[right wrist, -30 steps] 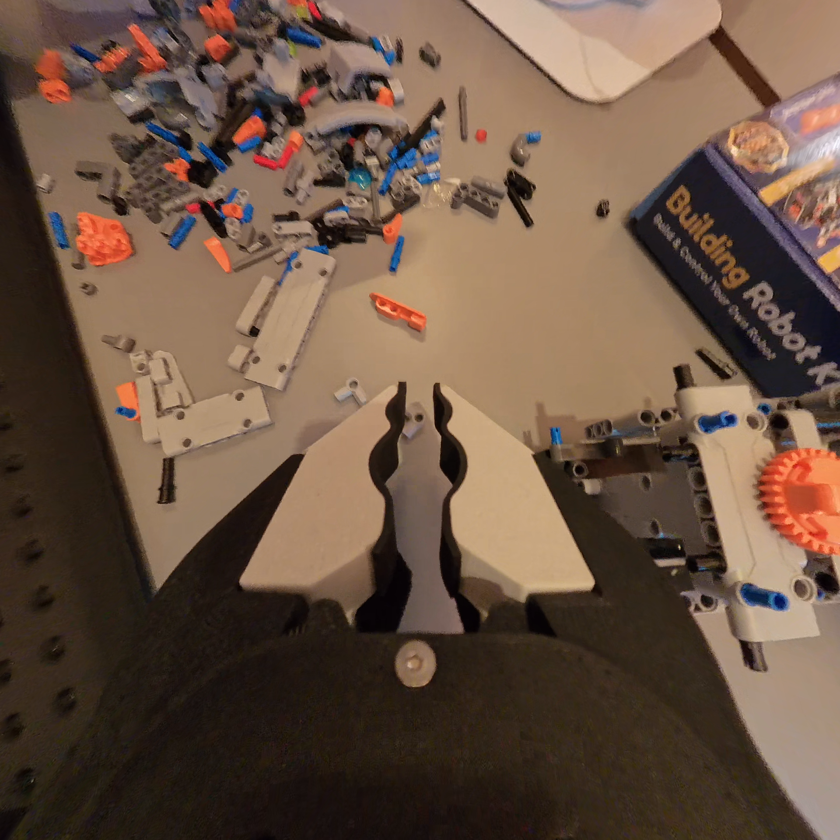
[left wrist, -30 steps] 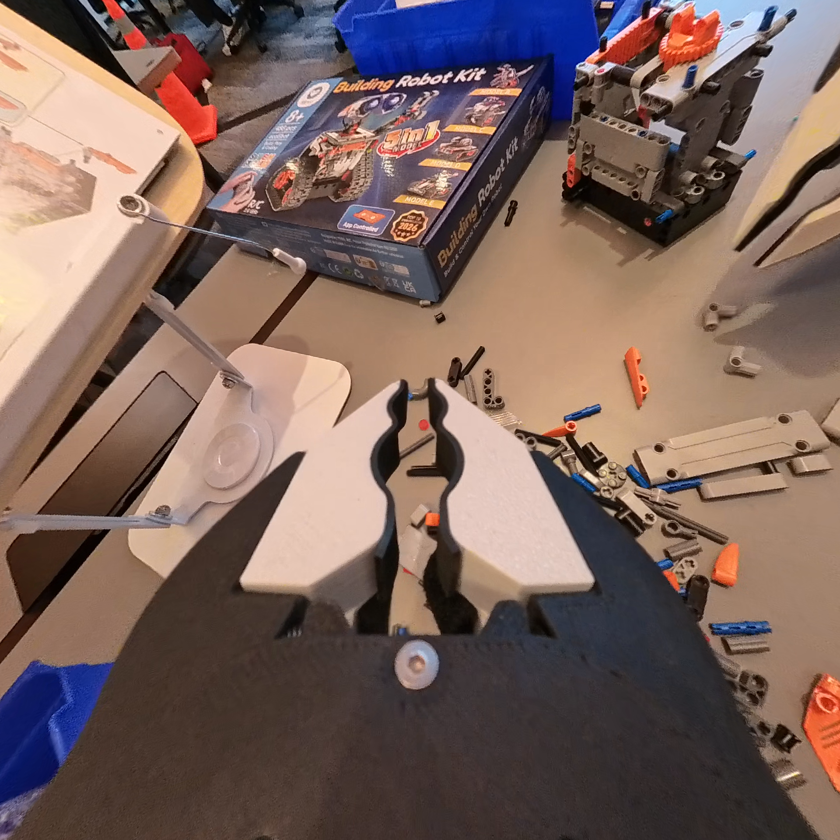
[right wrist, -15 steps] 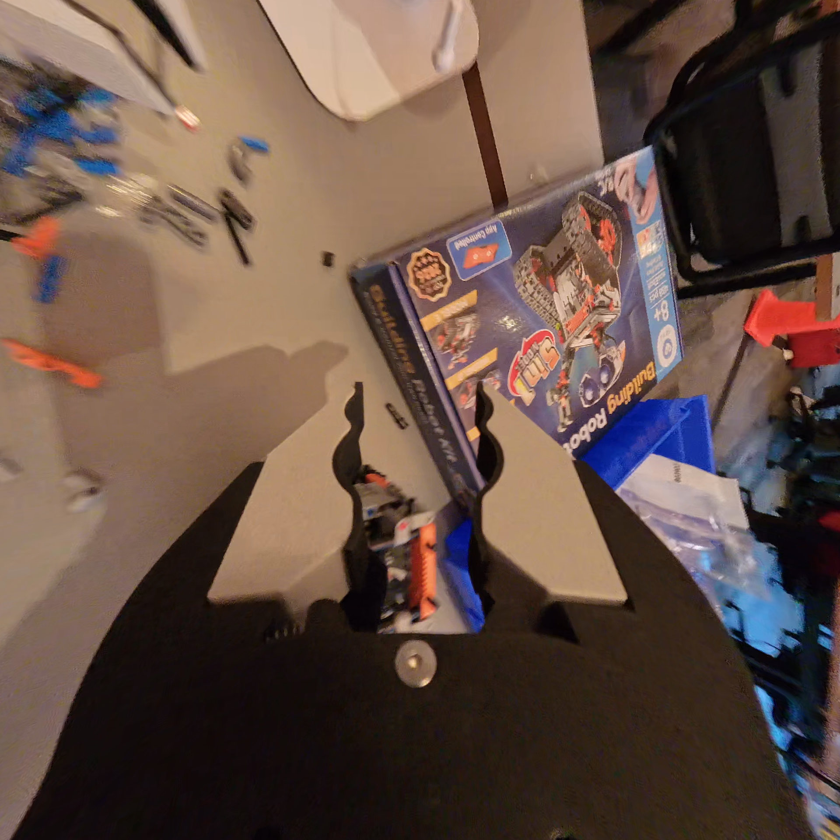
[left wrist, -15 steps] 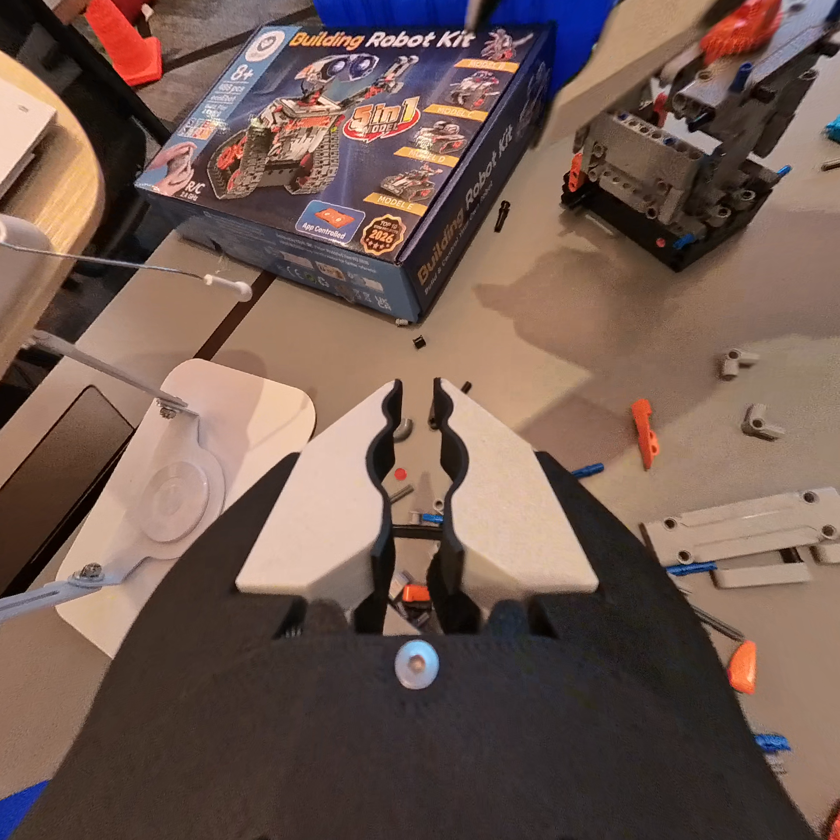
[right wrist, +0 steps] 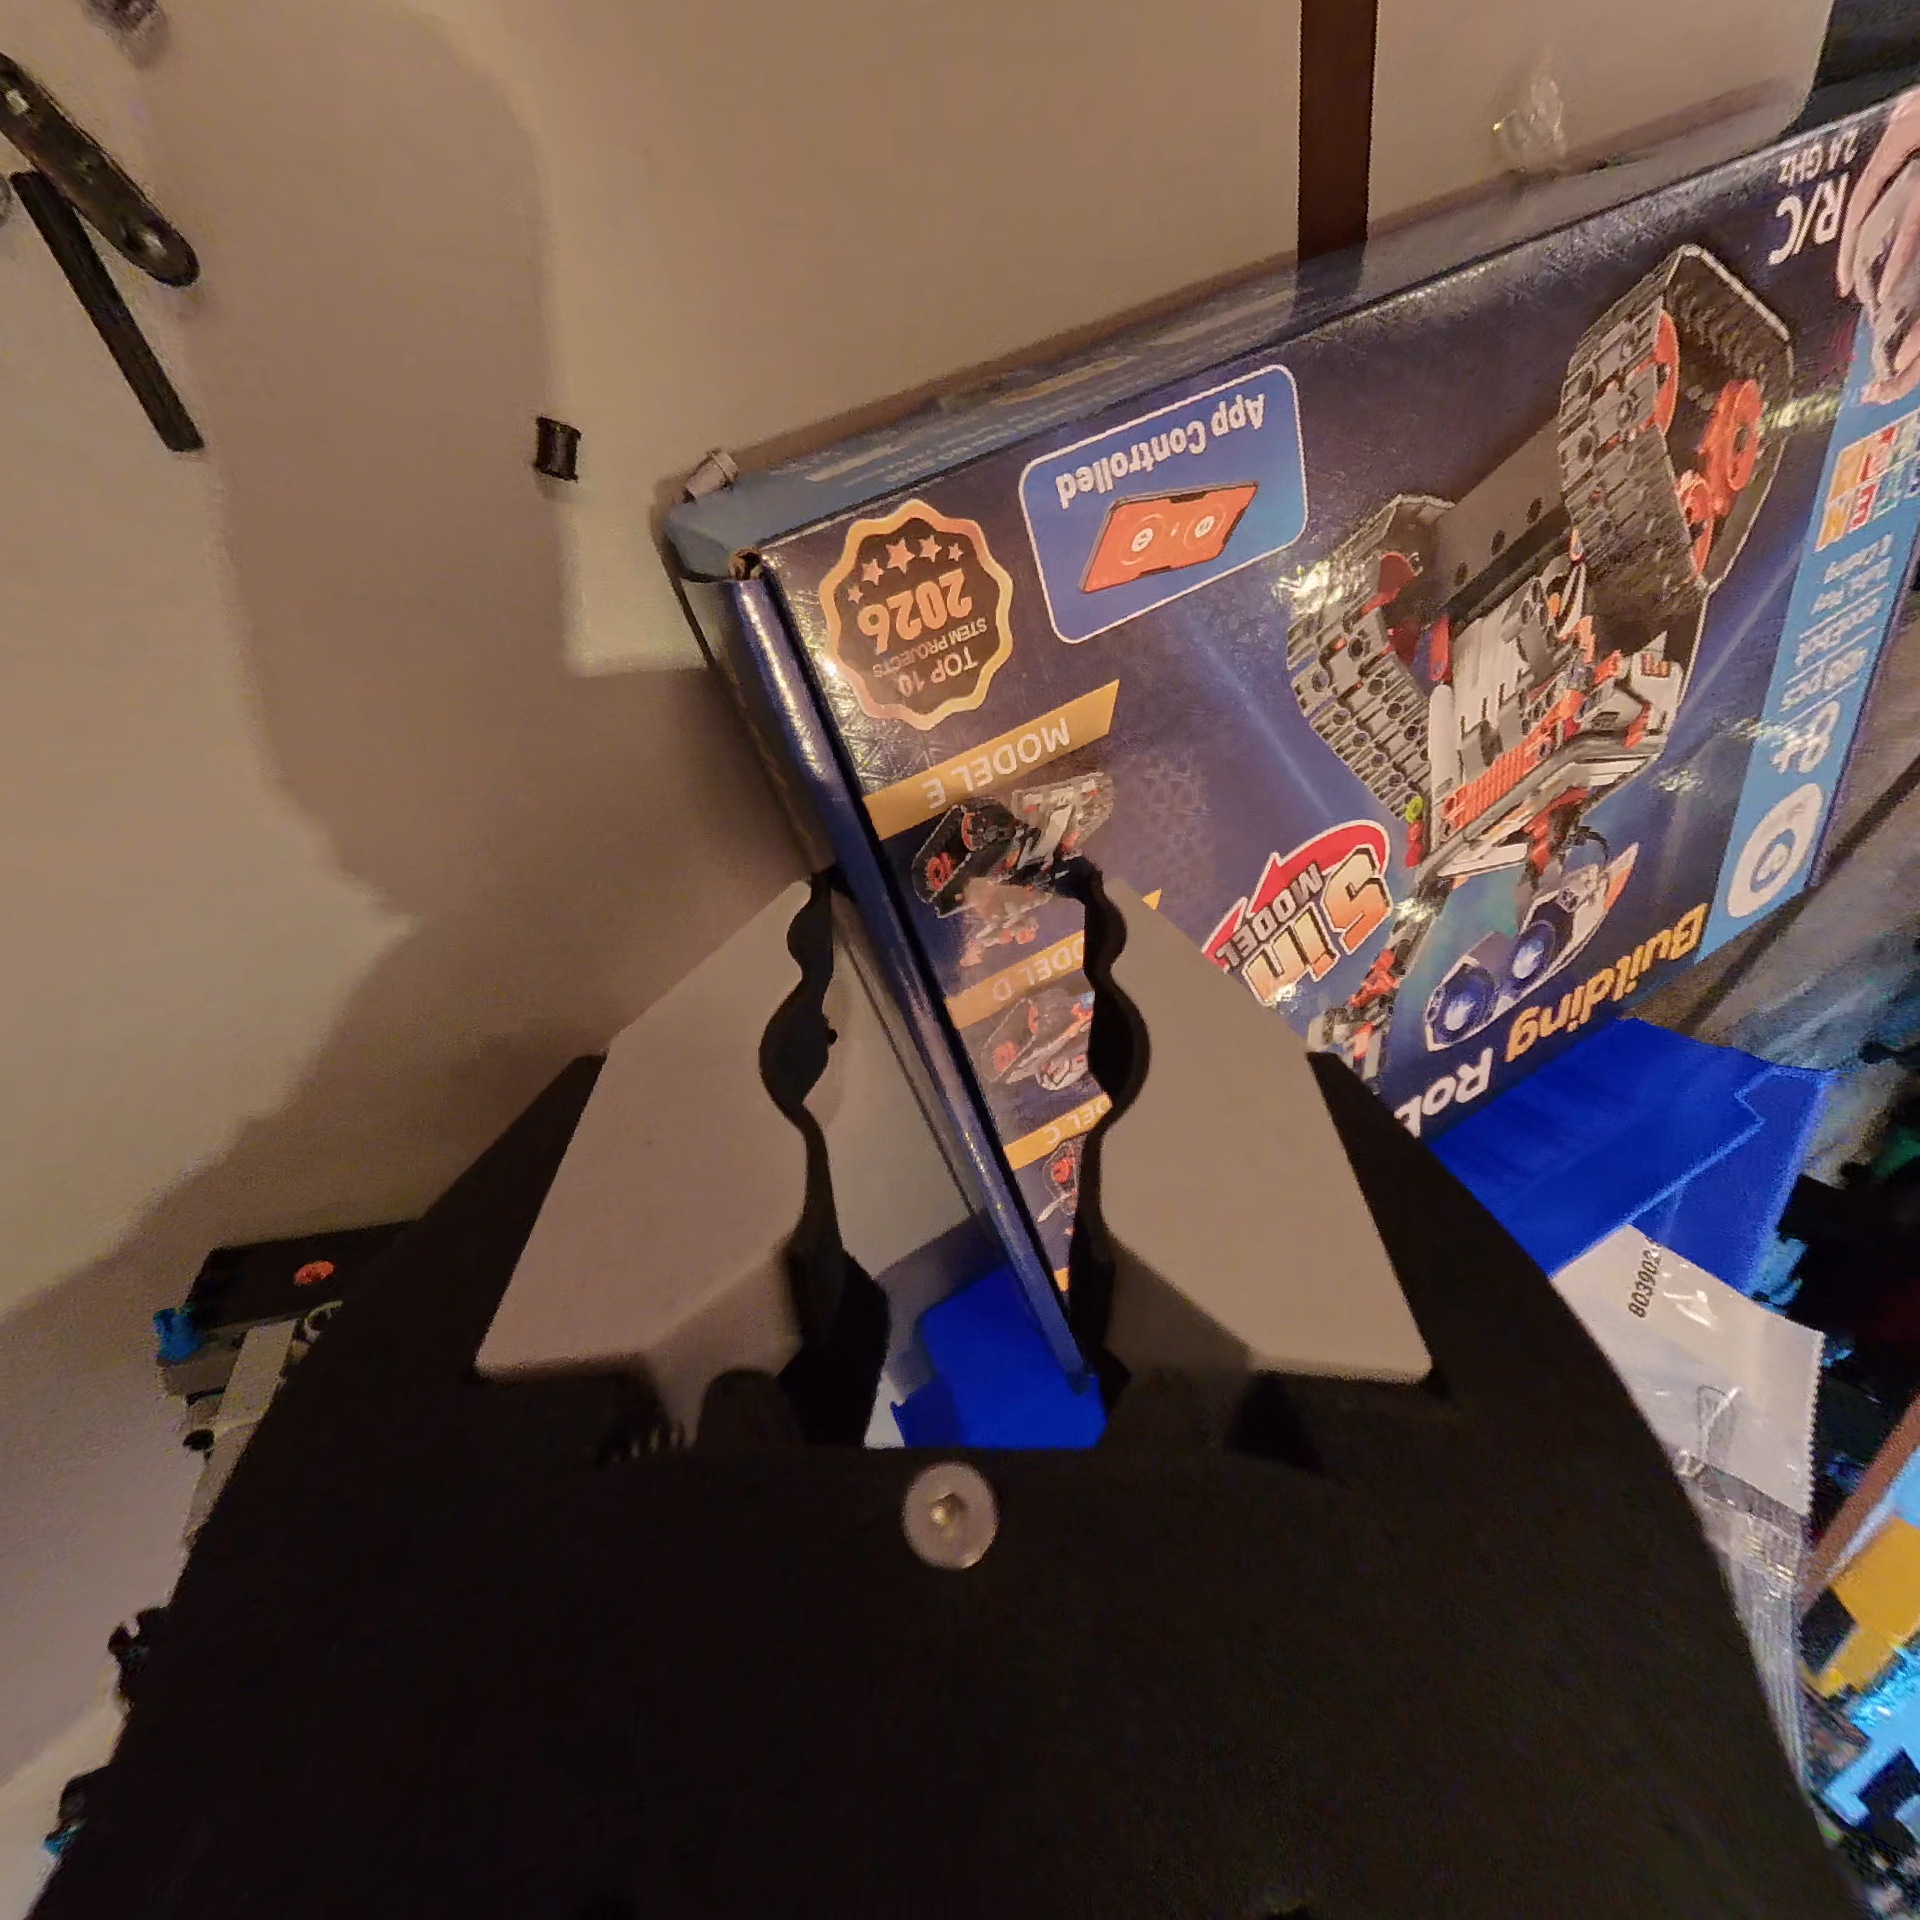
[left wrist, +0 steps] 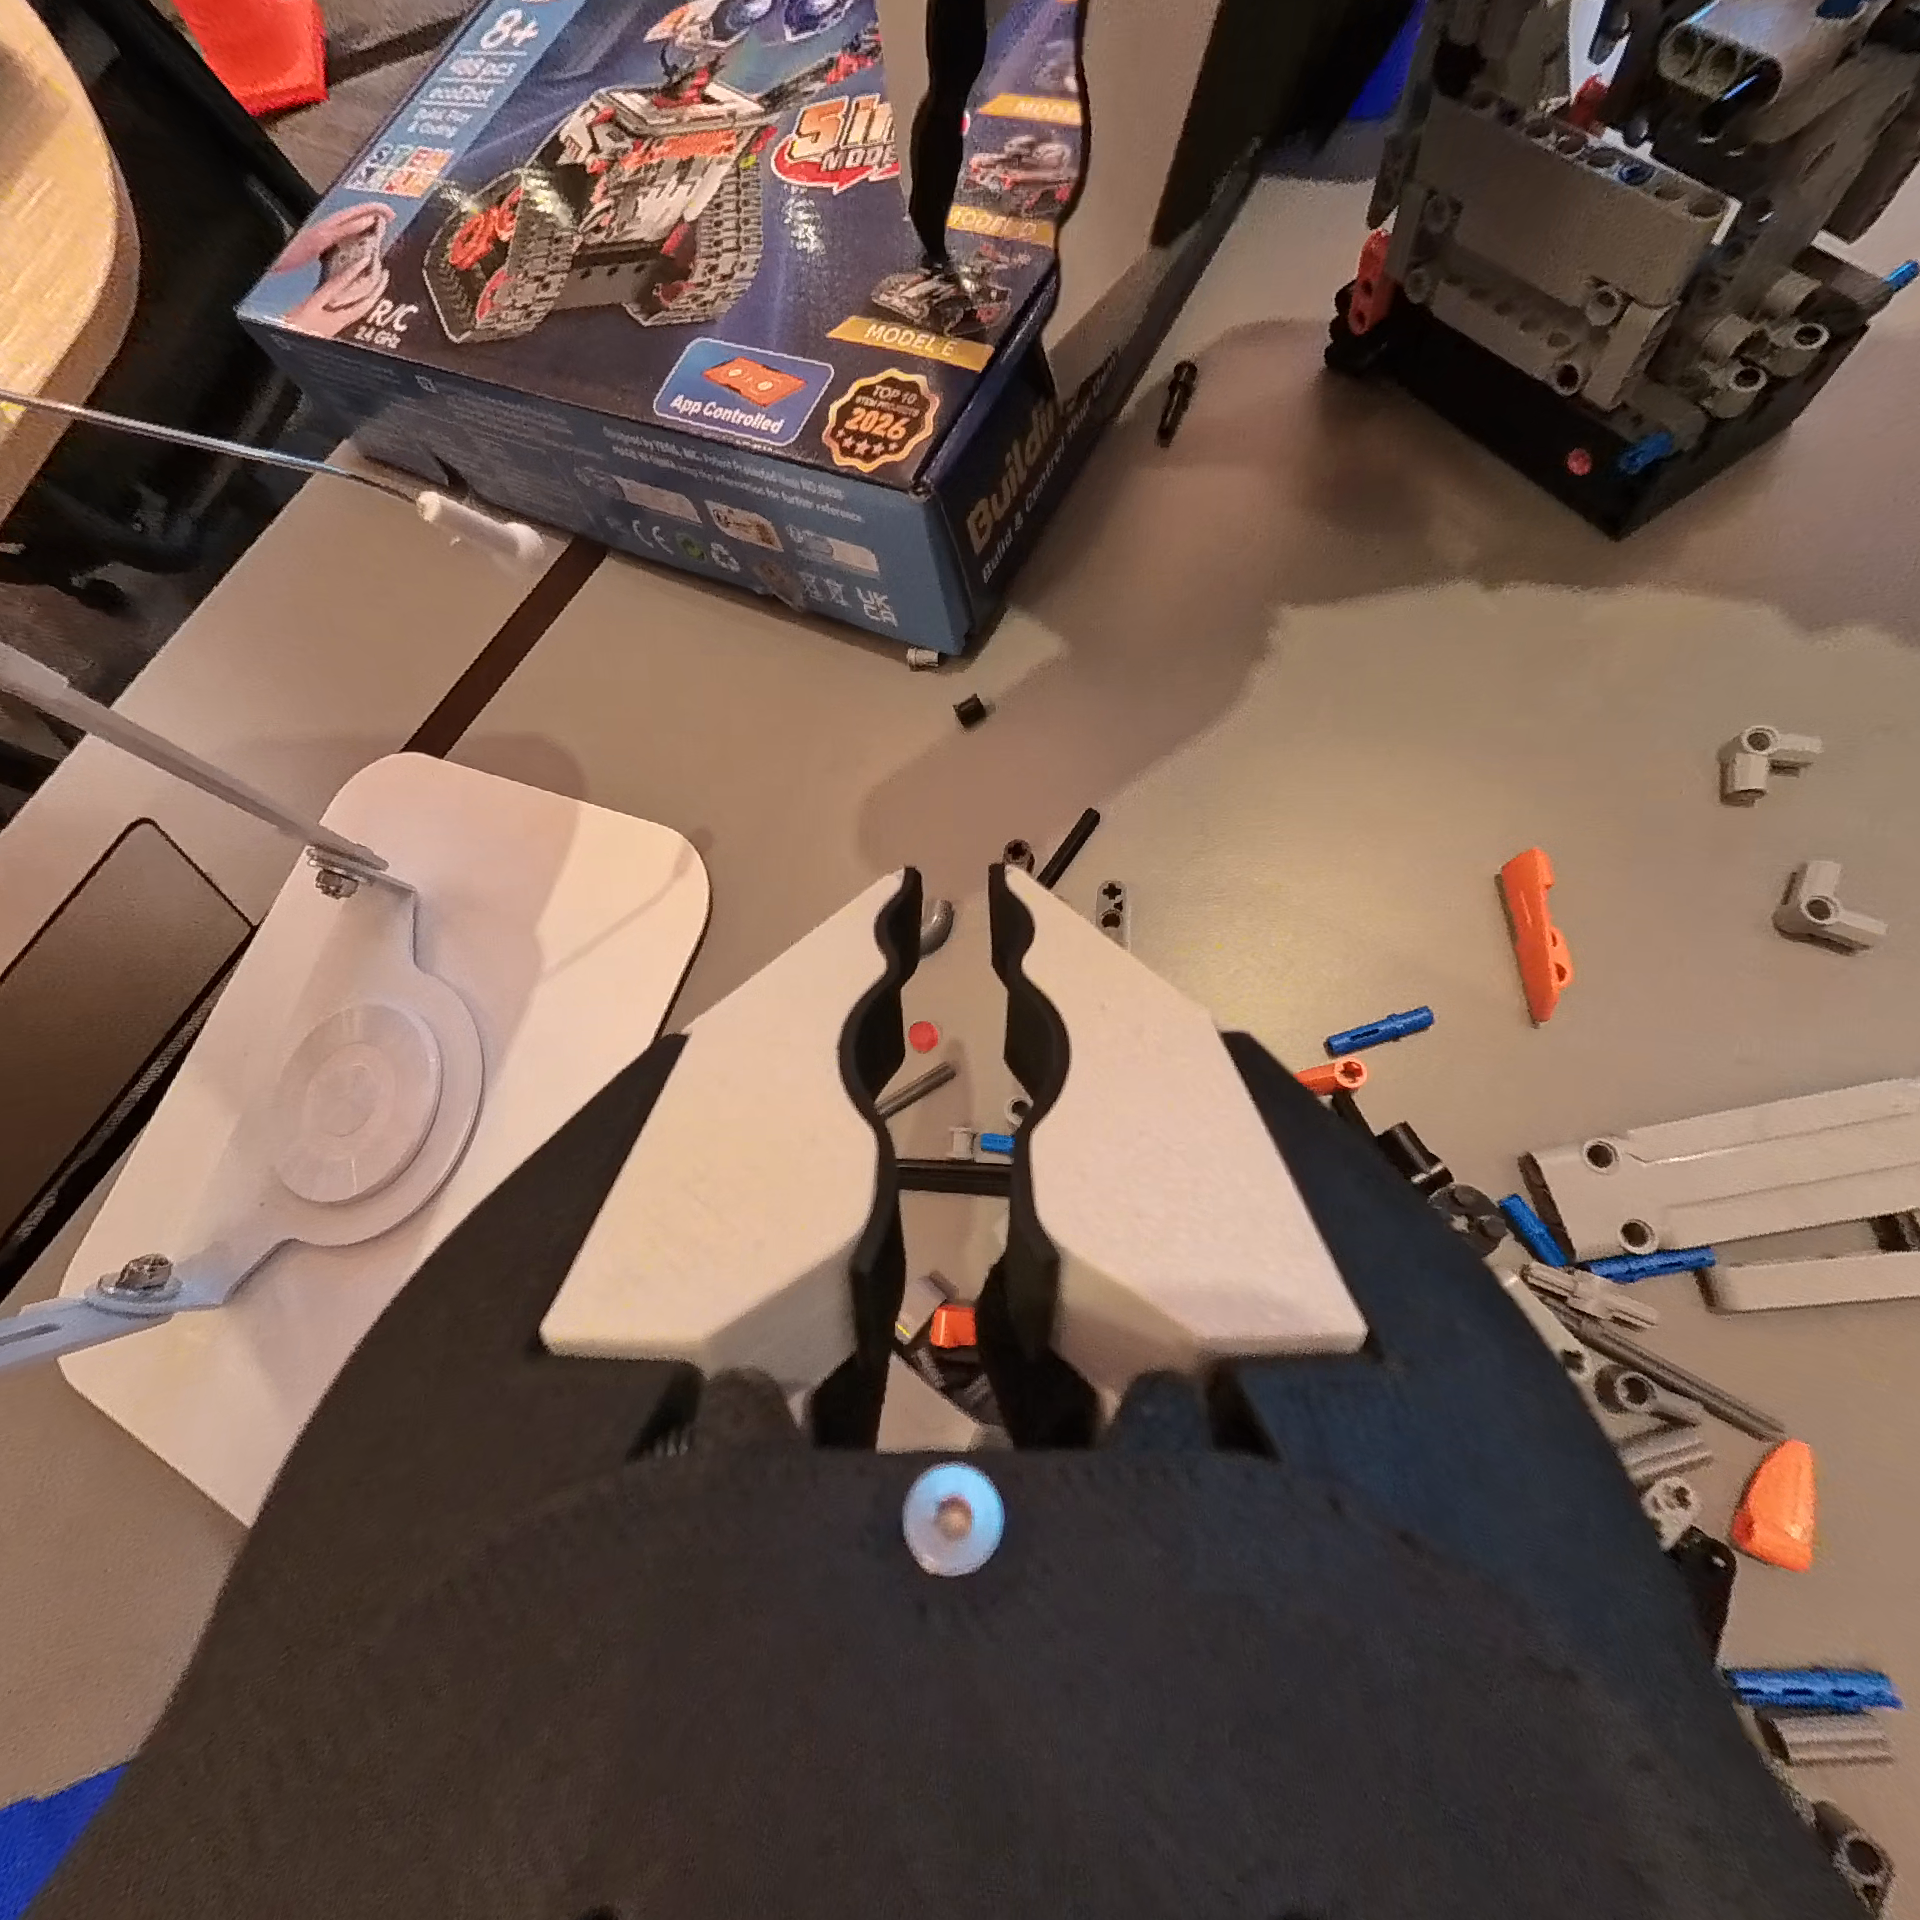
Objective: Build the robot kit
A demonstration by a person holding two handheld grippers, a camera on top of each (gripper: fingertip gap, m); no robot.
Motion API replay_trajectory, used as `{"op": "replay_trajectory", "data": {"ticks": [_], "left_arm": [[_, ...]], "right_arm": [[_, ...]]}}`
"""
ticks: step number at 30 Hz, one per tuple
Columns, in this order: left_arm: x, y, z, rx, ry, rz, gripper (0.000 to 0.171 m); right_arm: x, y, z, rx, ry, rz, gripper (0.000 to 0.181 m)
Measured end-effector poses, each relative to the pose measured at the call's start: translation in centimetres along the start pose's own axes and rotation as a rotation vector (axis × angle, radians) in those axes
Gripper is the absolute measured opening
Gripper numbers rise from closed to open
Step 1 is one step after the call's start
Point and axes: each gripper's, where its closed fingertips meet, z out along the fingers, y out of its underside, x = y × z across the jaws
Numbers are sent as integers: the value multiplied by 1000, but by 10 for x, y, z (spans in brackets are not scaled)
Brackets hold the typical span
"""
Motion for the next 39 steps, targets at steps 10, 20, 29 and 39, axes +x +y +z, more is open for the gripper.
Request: {"op": "replay_trajectory", "data": {"ticks": [10, 20, 29, 39], "left_arm": [[1, 3, 7, -18, 11, -9, 11], [1, 6, 11, -33, 11, -6, 11], [-4, 6, 1, -17, 10, -20, 11], [-13, 1, -12, 12, -7, -44, 13]], "right_arm": [[10, 5, 4, -3, 24, 55, 43], [21, -18, 14, 5, 78, 110, 41], [37, -18, -39, 156, 99, 212, 34], [25, 4, -163, 508, 66, 433, 24]]}}
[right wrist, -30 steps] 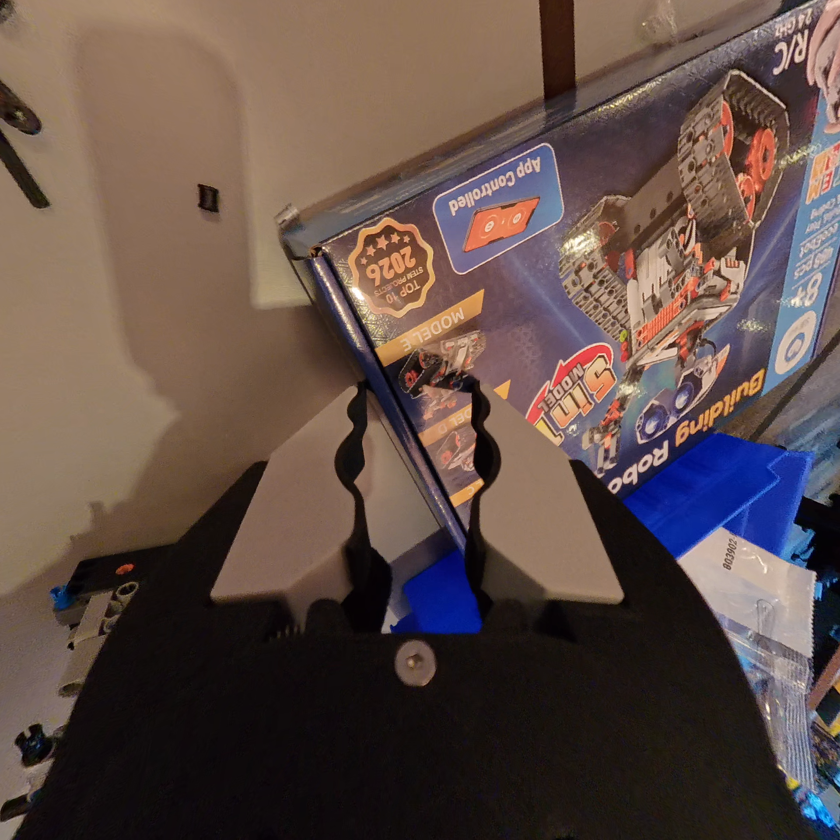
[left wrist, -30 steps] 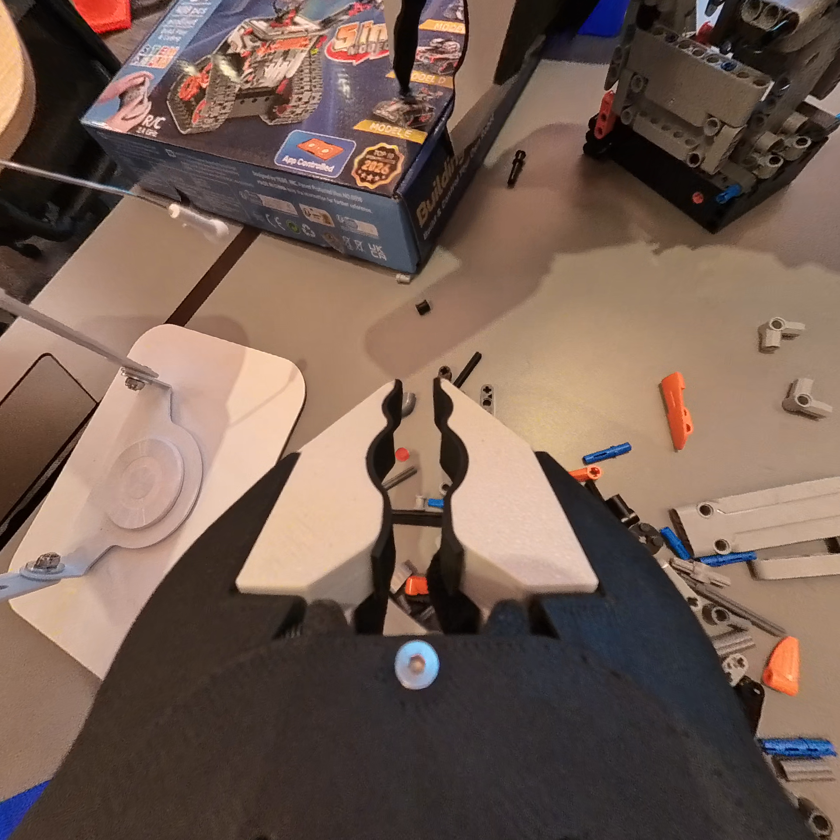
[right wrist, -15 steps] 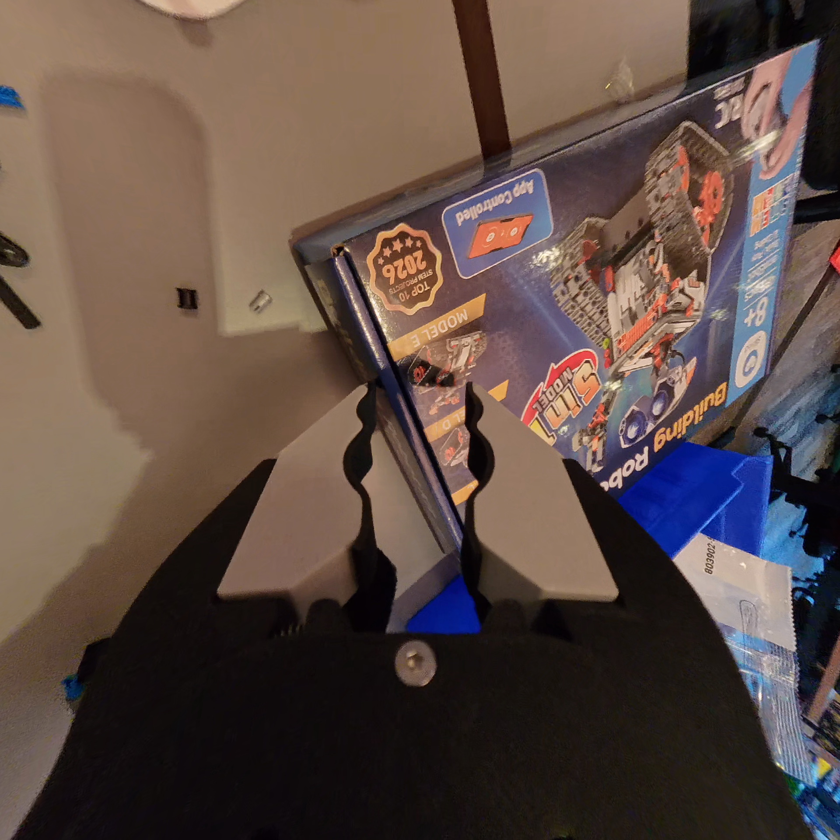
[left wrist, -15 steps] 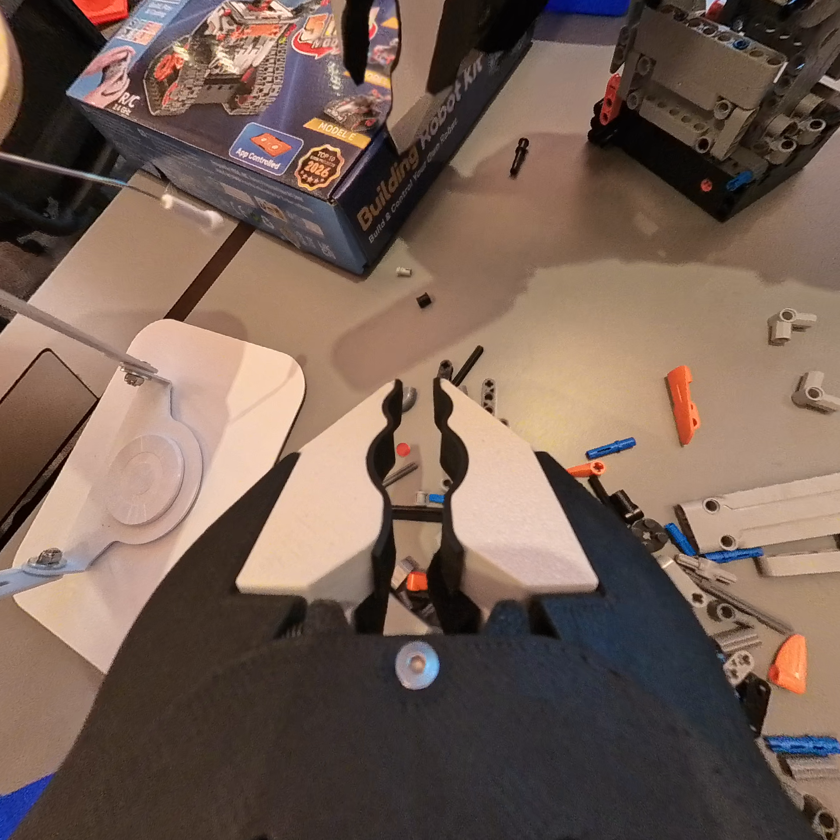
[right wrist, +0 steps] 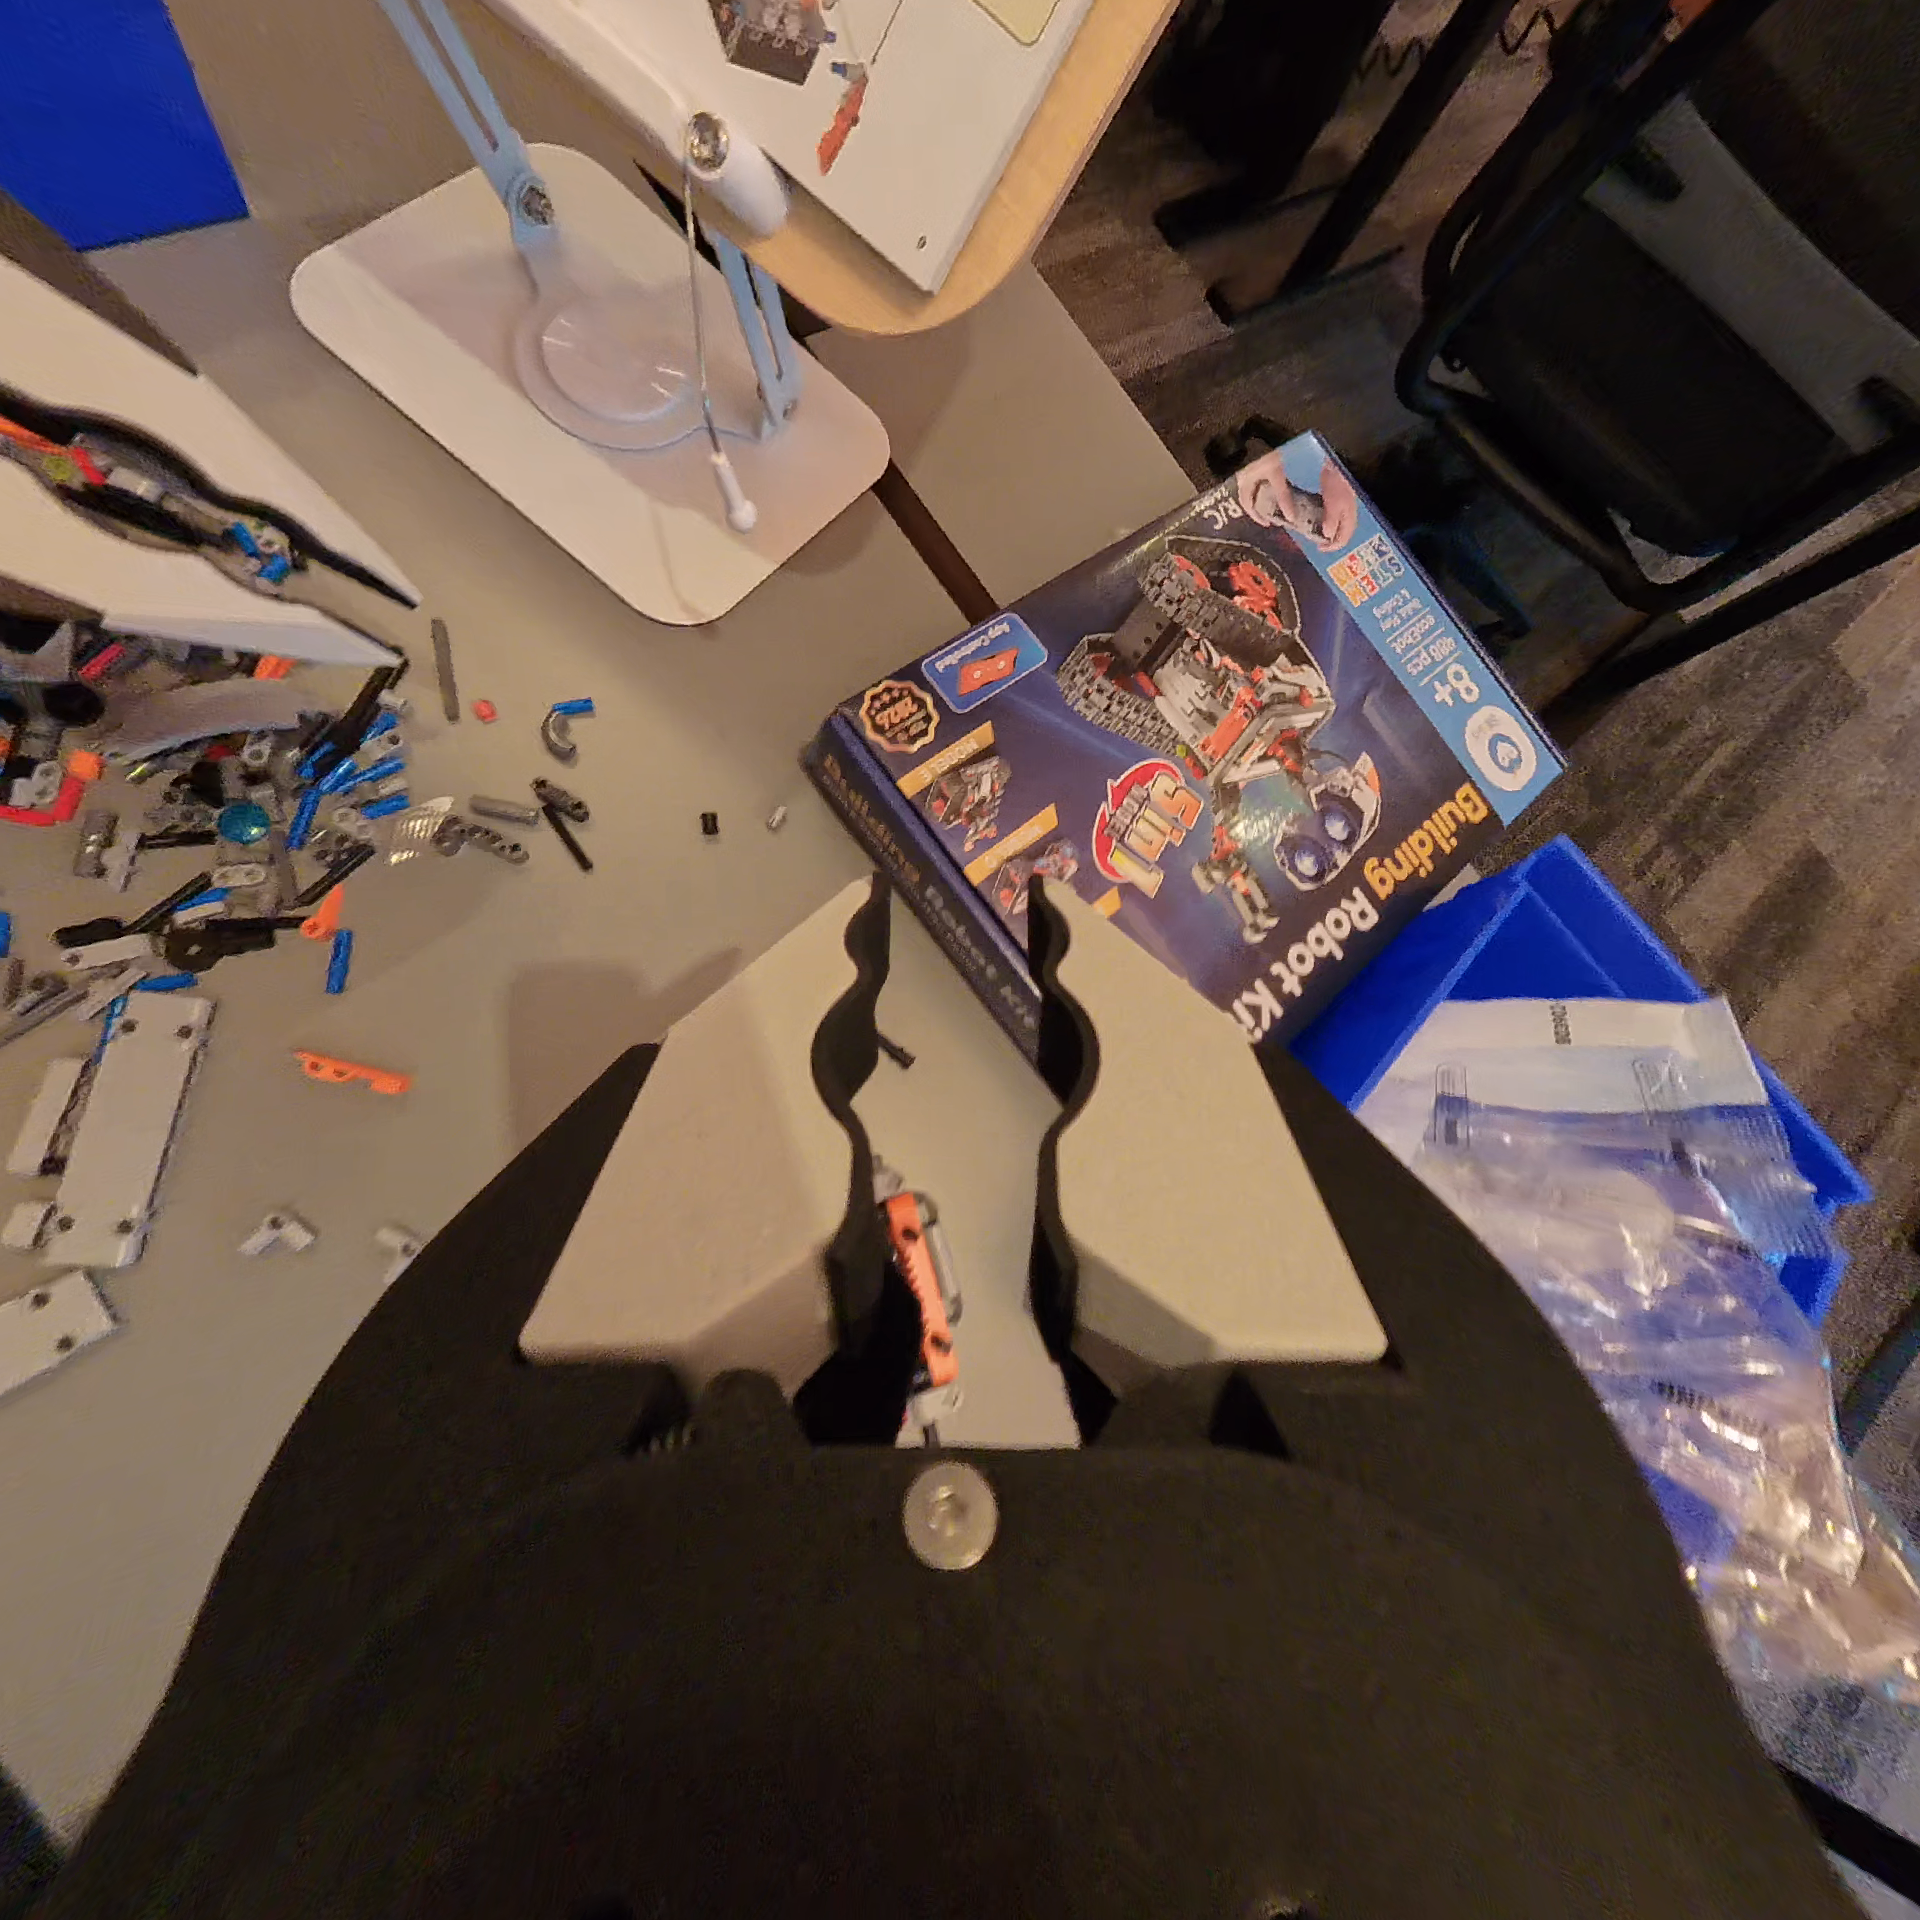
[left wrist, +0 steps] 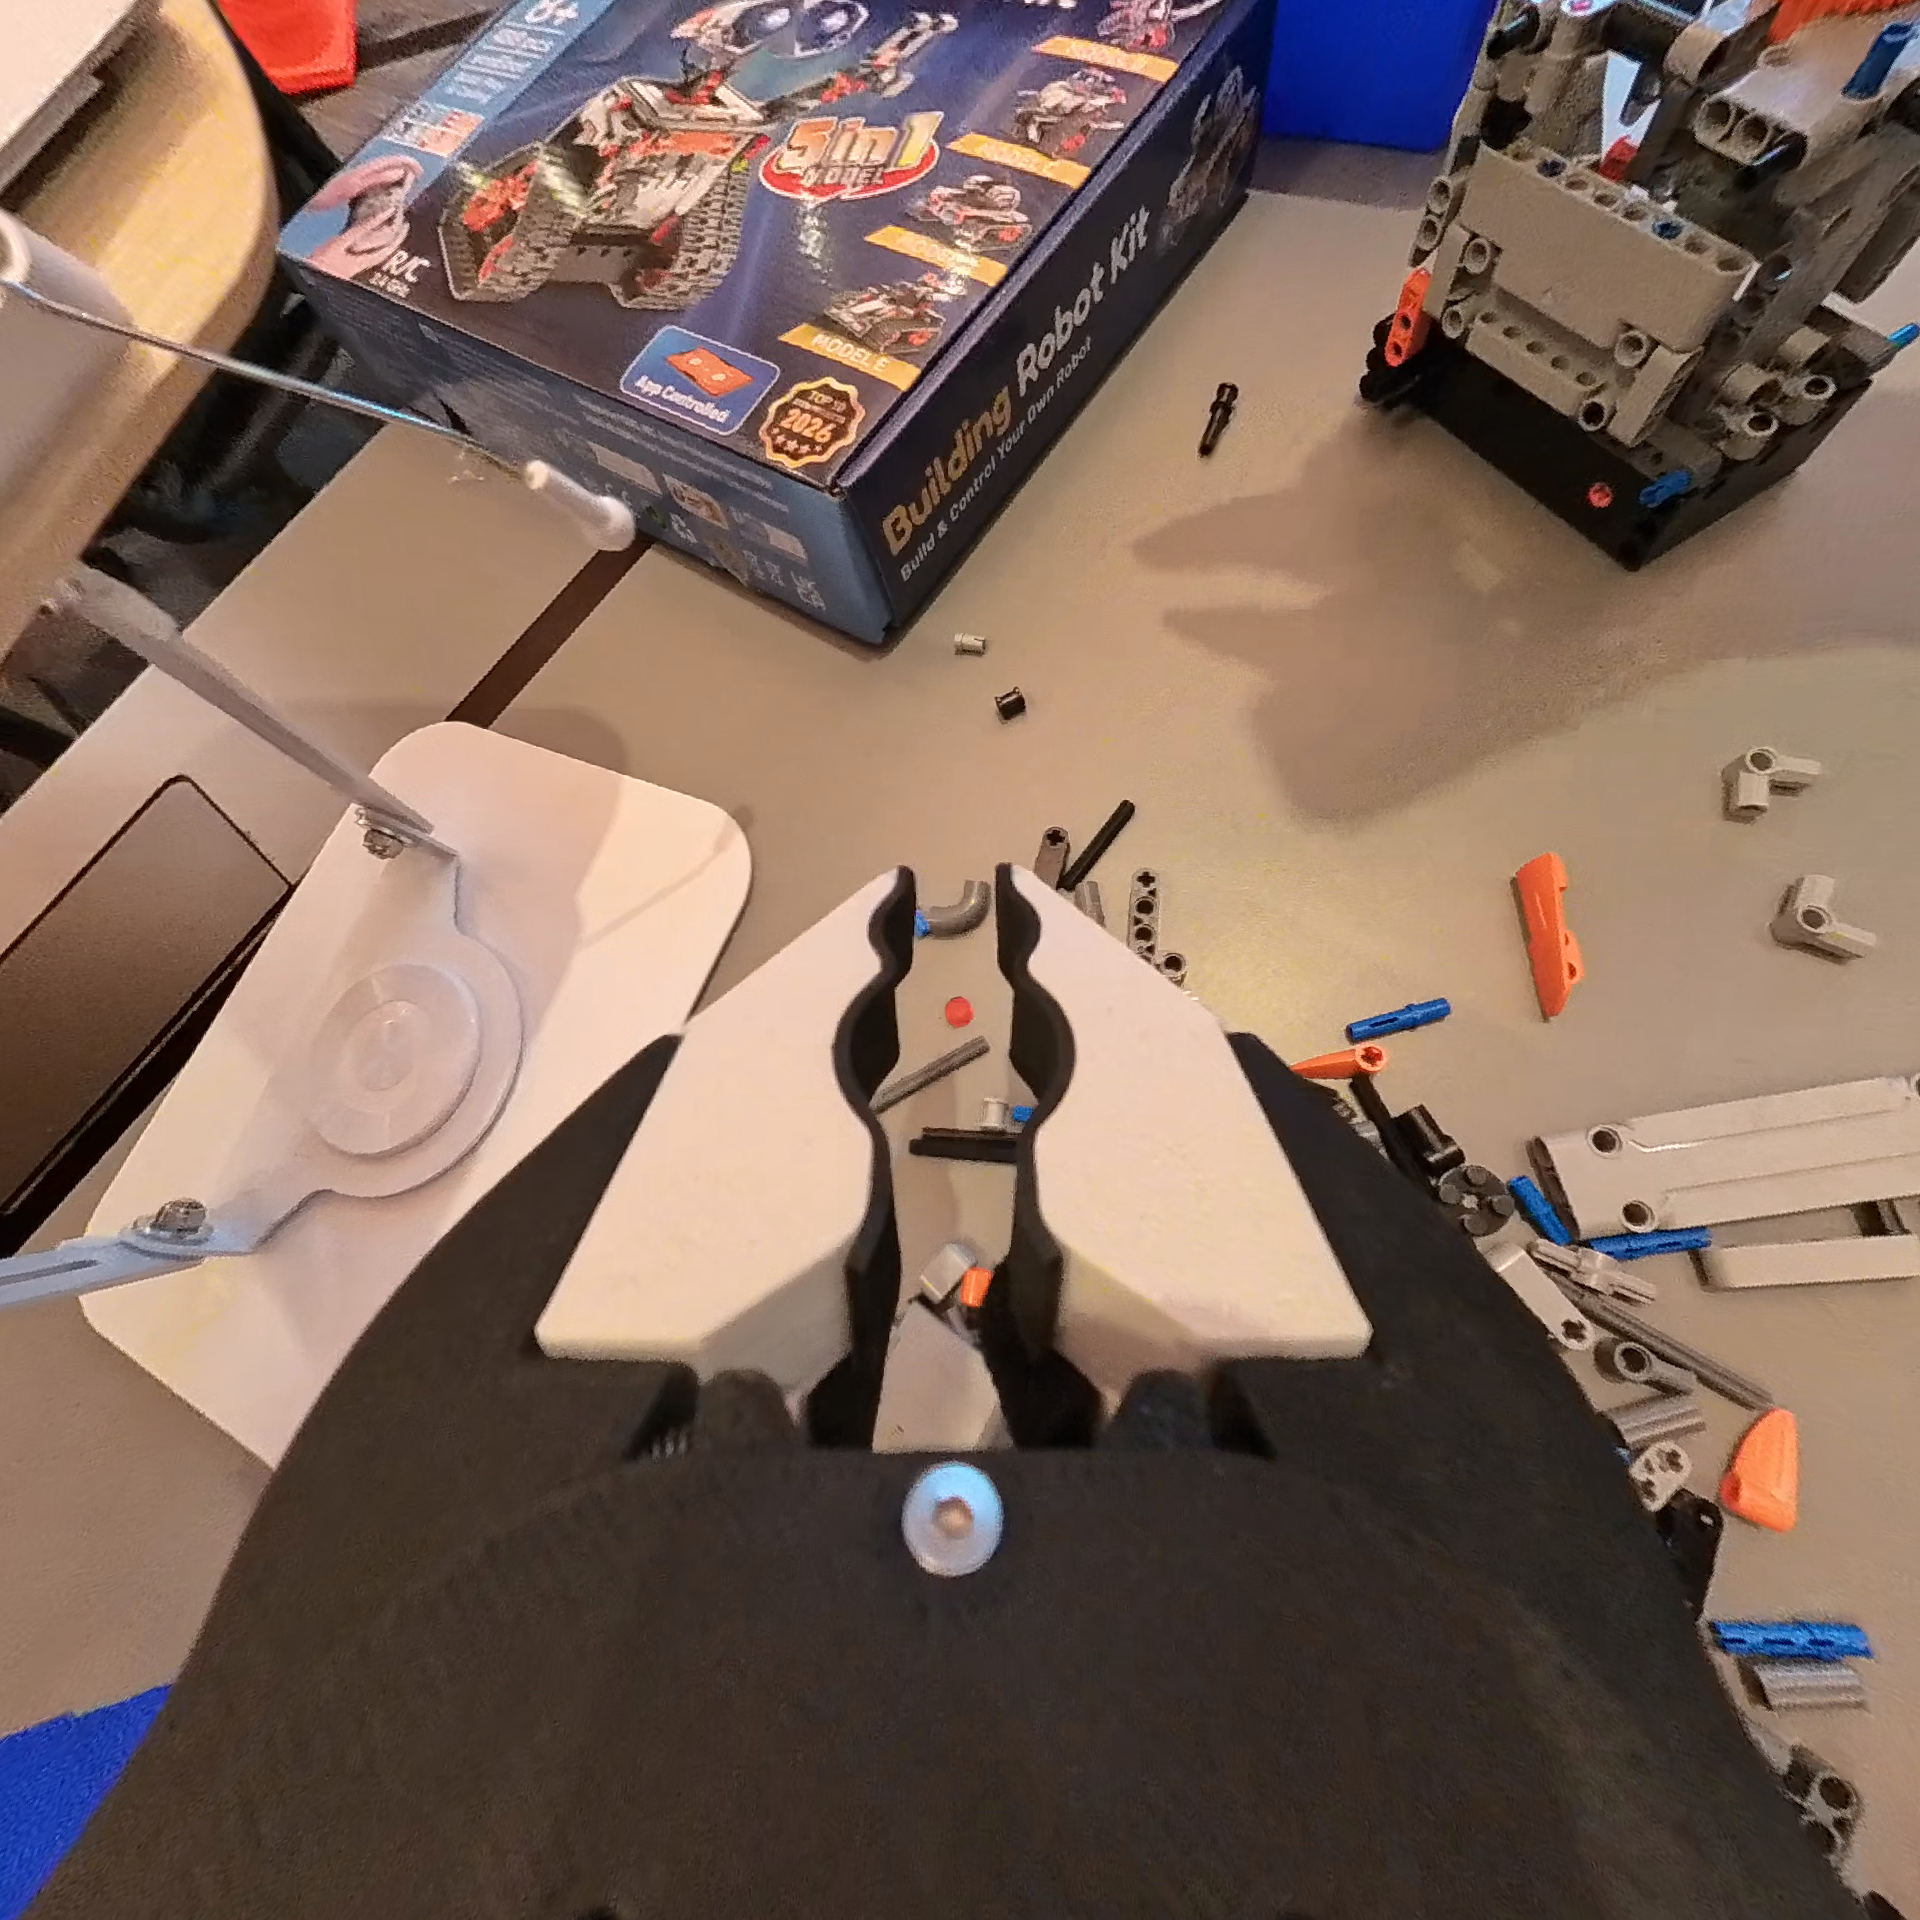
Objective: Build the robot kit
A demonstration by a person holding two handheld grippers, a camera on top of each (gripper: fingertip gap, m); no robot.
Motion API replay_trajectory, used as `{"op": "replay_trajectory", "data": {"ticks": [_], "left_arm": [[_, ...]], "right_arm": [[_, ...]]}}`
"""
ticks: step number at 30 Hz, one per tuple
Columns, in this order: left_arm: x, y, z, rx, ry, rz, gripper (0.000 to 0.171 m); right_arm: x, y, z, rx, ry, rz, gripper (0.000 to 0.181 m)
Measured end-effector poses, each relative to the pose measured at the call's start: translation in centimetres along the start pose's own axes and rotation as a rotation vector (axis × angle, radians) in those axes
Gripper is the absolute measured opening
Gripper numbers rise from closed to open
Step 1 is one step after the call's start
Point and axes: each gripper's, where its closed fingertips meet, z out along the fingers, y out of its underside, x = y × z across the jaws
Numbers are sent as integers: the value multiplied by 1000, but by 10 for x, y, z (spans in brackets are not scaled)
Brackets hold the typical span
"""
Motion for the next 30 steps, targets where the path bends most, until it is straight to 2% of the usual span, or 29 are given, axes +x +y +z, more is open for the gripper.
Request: {"op": "replay_trajectory", "data": {"ticks": [4, 8, 11, 14, 17, 21, 25, 30], "left_arm": [[-4, 2, -3, -6, -6, -11, 16], [-4, -9, -20, 30, -14, -4, 16], [-4, -23, -43, 73, -13, -11, 18], [-7, -32, -68, 107, -28, -22, 20], [11, -35, -72, 137, 67, -76, 23], [55, -45, -38, 112, 210, -50, 34], [102, -65, 15, 95, 343, 13, 50], [146, -73, 81, 6, 462, 31, 66]], "right_arm": [[-16, 15, -23, -13, 22, -13, 15], [-37, 28, -43, 25, 21, 16, 15], [-51, 43, -55, 47, 20, 51, 23], [-55, 70, -64, 36, 40, 109, 31], [-57, 106, -64, 29, 14, 232, 46], [-65, 151, -51, 39, -52, 385, 69], [-69, 177, -27, 47, -91, 461, 84], [-70, 193, 1, 17, -128, 488, 81]]}}
